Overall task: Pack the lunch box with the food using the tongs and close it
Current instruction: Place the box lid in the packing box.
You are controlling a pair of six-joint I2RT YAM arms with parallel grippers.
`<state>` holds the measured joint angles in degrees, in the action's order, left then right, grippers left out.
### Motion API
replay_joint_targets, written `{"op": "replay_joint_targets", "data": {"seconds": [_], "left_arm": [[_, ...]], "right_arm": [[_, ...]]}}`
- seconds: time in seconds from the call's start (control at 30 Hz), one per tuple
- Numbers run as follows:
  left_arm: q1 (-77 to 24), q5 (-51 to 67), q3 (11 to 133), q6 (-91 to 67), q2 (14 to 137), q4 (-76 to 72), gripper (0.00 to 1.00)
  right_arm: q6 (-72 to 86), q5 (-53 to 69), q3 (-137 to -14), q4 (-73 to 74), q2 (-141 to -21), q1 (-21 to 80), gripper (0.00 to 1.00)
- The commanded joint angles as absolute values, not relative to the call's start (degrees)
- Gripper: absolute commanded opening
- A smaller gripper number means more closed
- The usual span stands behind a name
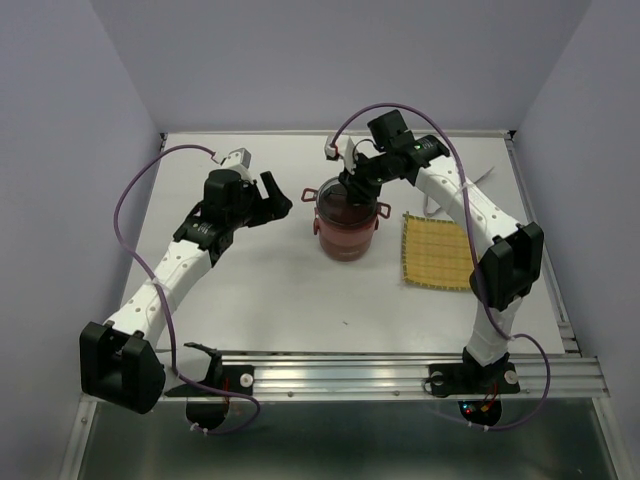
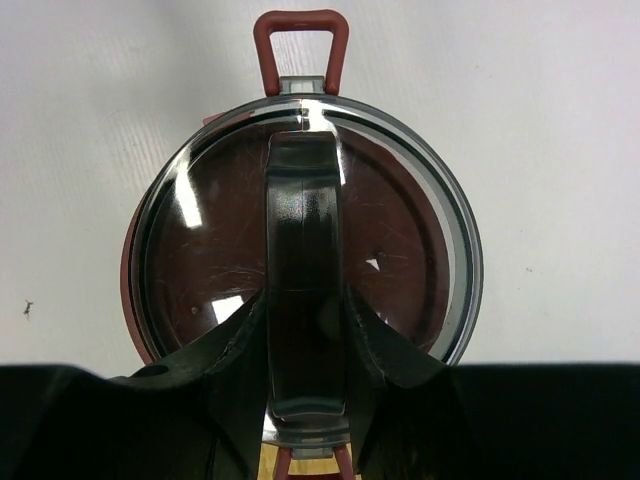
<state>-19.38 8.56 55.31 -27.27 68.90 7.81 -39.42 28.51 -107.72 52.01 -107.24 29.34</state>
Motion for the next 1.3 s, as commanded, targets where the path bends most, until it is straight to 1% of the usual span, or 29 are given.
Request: {"op": "replay_joint_targets", "data": {"seconds": [0.0, 0.07, 0.17, 0.27, 0.47, 0.67, 0.9, 1.13, 1.27], "left_arm": [[-19.16, 8.96, 54.93, -26.54, 68.38, 5.01, 0.90], [-19.16, 9.67, 54.84, -26.81, 68.55, 4.48, 0.90], [-19.16, 10.72, 54.93, -27.42, 69.08, 3.70, 0.90], [-19.25, 11.25, 54.93, -27.60, 69.70, 3.34, 0.90], [-19.25, 12.83, 54.76, -27.95, 70.22, 2.64, 0.90], [-19.25, 13.27, 55.19, -27.86, 70.23, 2.64, 0.90], [-19.16, 12.48, 55.02, -27.60, 69.70, 2.81, 0.90], [-19.16, 12.22, 54.93, -27.51, 69.26, 3.08, 0.90], [-19.07, 11.78, 54.67, -27.25, 68.91, 3.25, 0.90]], "right_arm": [[-41.65, 28.21, -107.58, 48.87, -103.01, 29.62, 0.14], [-42.80, 28.65, -106.97, 48.43, -102.22, 29.62, 0.09], [-48.50, 29.97, -104.69, 49.05, -99.76, 29.62, 0.03], [-50.71, 31.02, -103.36, 48.60, -97.74, 29.62, 0.01], [-54.05, 39.01, -102.66, 51.23, -97.12, 27.16, 0.01], [-55.46, 40.87, -105.12, 54.84, -100.63, 26.63, 0.01], [-57.21, 41.57, -104.32, 55.46, -101.86, 26.10, 0.01], [-58.36, 42.36, -109.15, 58.18, -106.25, 26.10, 0.01], [-58.27, 42.01, -109.77, 58.44, -108.36, 26.10, 0.01]]}}
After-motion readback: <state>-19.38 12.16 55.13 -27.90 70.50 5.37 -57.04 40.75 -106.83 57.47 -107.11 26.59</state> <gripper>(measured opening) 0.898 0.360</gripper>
